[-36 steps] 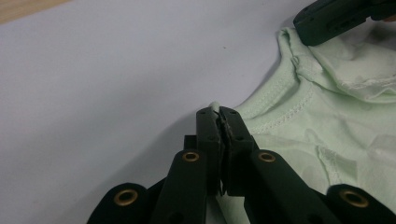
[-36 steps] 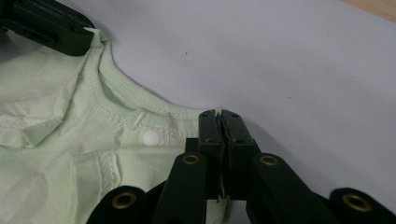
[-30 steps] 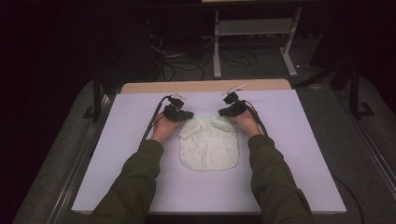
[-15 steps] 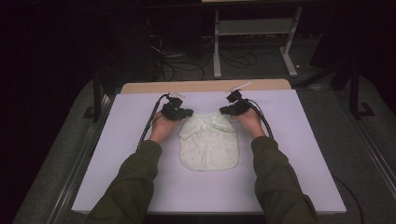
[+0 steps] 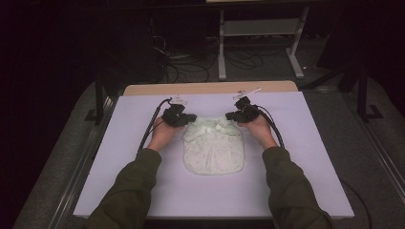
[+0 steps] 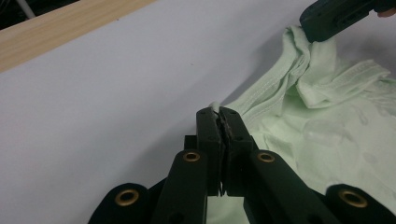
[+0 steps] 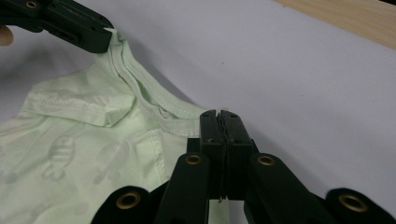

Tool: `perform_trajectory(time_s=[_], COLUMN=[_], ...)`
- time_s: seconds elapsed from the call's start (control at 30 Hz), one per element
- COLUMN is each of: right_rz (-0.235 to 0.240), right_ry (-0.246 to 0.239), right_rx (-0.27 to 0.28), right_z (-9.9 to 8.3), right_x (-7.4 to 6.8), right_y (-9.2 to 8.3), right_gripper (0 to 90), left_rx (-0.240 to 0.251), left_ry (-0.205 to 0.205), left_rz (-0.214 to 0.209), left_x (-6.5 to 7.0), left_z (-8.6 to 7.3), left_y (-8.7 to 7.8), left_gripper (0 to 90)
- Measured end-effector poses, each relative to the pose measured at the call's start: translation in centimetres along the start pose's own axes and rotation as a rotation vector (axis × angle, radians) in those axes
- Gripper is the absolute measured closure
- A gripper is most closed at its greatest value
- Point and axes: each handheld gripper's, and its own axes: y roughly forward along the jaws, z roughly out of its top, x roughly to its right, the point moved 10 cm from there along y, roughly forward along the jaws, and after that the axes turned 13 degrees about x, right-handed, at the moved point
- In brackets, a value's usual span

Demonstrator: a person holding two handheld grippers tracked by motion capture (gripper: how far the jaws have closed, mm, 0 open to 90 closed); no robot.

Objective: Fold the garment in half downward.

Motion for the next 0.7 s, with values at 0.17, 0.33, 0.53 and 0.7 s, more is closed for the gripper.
perform_trajectory(time_s=[0.17, 0.33, 0.53, 0.7], right_rz=[0.009, 0.018, 0.025, 0.026], right_ry=[-0.015, -0.017, -0.014, -0.010], right_rx=[0.004, 0.013, 0.023, 0.032], right_z=[-0.4, -0.9, -1.4, -1.5], right_x=[-0.6, -1.2, -1.8, -2.0], right_y=[-0.4, -0.9, -1.3, -1.6], right_gripper=[88.1, 88.1, 88.0, 88.0], left_rx=[-0.003, 0.001, 0.006, 0.011], left_ry=[0.005, 0.001, 0.001, 0.004], left_rz=[-0.011, -0.022, -0.034, -0.038], left_x=[0.5, 1.0, 1.6, 2.1], left_z=[-0.6, -1.1, -1.4, -1.5], left_y=[-0.4, -0.8, -1.2, -1.5], left_gripper=[88.5, 88.4, 88.4, 88.4])
